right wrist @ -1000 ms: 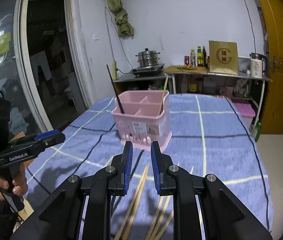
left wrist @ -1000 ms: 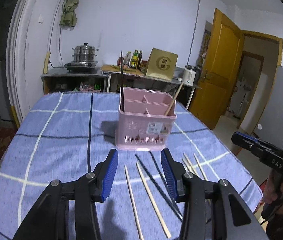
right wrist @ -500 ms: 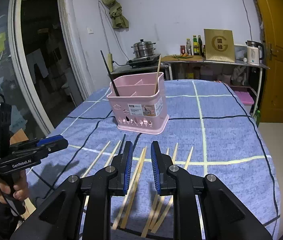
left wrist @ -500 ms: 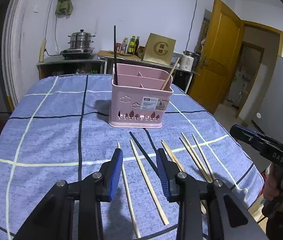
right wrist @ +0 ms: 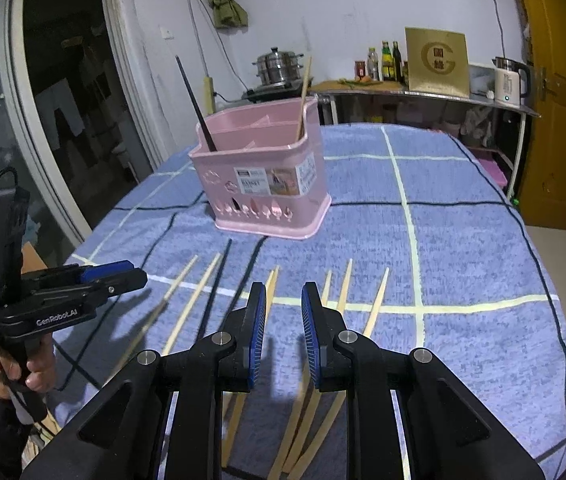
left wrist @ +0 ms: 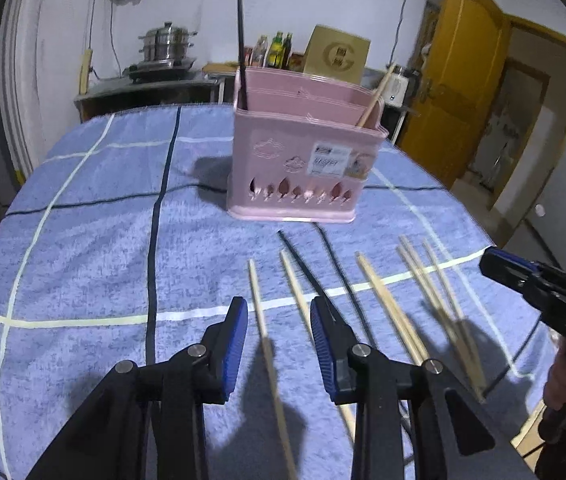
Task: Organize utensils
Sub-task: 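Move both open grippers back down to the chopsticks on the table, then grasp a bamboo chopstick with the left gripper while the right grasps another bamboo chopstick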
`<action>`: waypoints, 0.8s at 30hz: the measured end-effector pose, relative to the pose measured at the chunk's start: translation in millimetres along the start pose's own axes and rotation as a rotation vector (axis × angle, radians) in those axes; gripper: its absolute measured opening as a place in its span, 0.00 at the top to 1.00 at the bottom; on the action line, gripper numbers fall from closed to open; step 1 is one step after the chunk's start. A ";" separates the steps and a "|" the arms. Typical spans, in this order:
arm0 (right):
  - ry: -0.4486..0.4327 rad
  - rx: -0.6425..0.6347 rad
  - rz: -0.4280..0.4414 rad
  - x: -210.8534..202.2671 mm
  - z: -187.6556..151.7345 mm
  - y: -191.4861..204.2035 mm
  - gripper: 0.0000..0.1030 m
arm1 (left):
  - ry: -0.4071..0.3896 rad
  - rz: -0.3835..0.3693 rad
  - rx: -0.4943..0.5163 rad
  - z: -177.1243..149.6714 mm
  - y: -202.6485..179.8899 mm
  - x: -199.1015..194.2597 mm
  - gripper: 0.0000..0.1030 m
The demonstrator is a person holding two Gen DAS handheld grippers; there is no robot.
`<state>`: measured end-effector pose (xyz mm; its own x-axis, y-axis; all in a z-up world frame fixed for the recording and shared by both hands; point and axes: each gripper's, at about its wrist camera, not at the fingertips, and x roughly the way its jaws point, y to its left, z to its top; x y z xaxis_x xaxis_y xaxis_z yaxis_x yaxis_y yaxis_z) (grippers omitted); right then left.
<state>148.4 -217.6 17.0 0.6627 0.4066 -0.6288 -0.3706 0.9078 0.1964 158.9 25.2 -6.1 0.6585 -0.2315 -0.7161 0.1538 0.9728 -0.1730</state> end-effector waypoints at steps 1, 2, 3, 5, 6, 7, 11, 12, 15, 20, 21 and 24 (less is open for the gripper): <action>0.010 0.000 -0.004 3.8 -0.5 -0.9 0.81 | 0.014 0.008 0.001 0.0 1.4 5.5 0.68; 0.023 0.001 -0.009 7.9 -0.8 -2.2 0.81 | 0.028 0.018 0.003 -0.2 2.7 11.3 0.68; 0.032 0.002 -0.011 11.2 -0.5 -2.9 0.81 | 0.039 0.023 0.006 -0.1 3.6 15.6 0.68; 0.049 0.005 -0.016 18.2 -0.9 -5.3 0.81 | 0.057 0.032 0.011 1.1 5.0 24.0 0.69; 0.057 0.005 -0.018 21.5 -1.0 -6.4 0.81 | 0.066 0.038 0.015 1.4 5.4 27.5 0.69; 0.066 0.004 -0.023 24.9 -0.6 -6.9 0.81 | 0.077 0.045 0.020 2.1 5.7 32.1 0.72; 0.097 -0.006 -0.028 37.9 1.5 -5.6 0.81 | 0.108 0.056 0.022 2.7 7.5 44.1 0.75; 0.105 -0.010 -0.026 41.4 2.1 -4.7 0.81 | 0.113 0.057 0.023 2.7 7.7 46.4 0.76; 0.126 -0.017 -0.022 49.9 3.0 -1.2 0.81 | 0.130 0.060 0.023 2.6 8.6 53.6 0.78; 0.168 -0.033 -0.007 67.8 5.6 7.0 0.81 | 0.120 0.069 0.032 4.7 9.6 56.7 0.82; 0.179 -0.036 -0.006 72.4 5.9 8.5 0.81 | 0.119 0.072 0.035 5.2 9.6 57.3 0.82; 0.211 -0.047 -0.009 84.1 4.4 11.4 0.81 | 0.118 0.073 0.039 6.4 10.2 58.6 0.83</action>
<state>202.8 -172.6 -30.3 0.5173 0.3638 -0.7746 -0.3986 0.9034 0.1581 203.8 21.6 -45.5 0.5786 -0.1563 -0.8005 0.1386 0.9860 -0.0924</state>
